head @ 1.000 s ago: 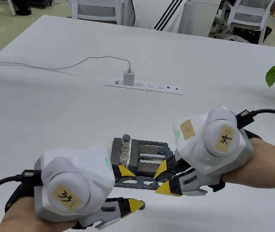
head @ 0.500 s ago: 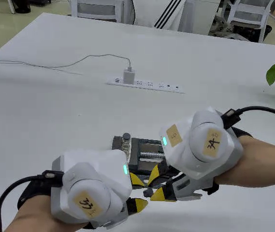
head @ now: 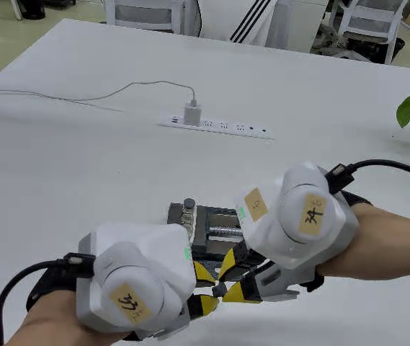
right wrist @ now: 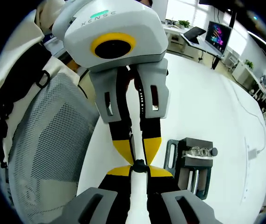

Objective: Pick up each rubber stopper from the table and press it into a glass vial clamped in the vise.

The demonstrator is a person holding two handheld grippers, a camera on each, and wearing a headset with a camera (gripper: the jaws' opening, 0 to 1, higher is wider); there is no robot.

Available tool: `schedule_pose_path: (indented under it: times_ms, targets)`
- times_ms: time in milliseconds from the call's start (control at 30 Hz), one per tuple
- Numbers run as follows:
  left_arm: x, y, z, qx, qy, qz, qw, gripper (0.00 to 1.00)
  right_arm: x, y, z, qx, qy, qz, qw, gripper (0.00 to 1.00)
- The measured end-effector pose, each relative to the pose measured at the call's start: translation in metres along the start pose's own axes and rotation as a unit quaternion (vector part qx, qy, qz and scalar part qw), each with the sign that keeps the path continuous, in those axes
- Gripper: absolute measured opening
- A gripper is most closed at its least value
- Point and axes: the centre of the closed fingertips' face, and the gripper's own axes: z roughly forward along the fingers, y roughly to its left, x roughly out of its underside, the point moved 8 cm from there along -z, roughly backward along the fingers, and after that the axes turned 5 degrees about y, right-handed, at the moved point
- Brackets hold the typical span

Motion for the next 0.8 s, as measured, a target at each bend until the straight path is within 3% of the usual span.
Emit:
schedule_pose_path:
  times_ms: [433, 633, 800]
  targets:
    - [0.001, -0.002, 0.000, 0.002, -0.009, -0.024, 0.9997, 0.04, -0.002, 0.001, 0.000, -0.001, -0.008, -0.002, 1.0000, 0.07]
    - [0.007, -0.003, -0.002, 0.007, -0.025, -0.059, 0.9979, 0.04, 0.004, 0.001, -0.002, 0.001, -0.026, 0.009, 0.9996, 0.12]
    - [0.011, -0.004, -0.004, 0.007, -0.035, -0.086, 0.9957, 0.04, 0.007, 0.002, -0.007, -0.003, -0.059, 0.040, 0.9974, 0.14]
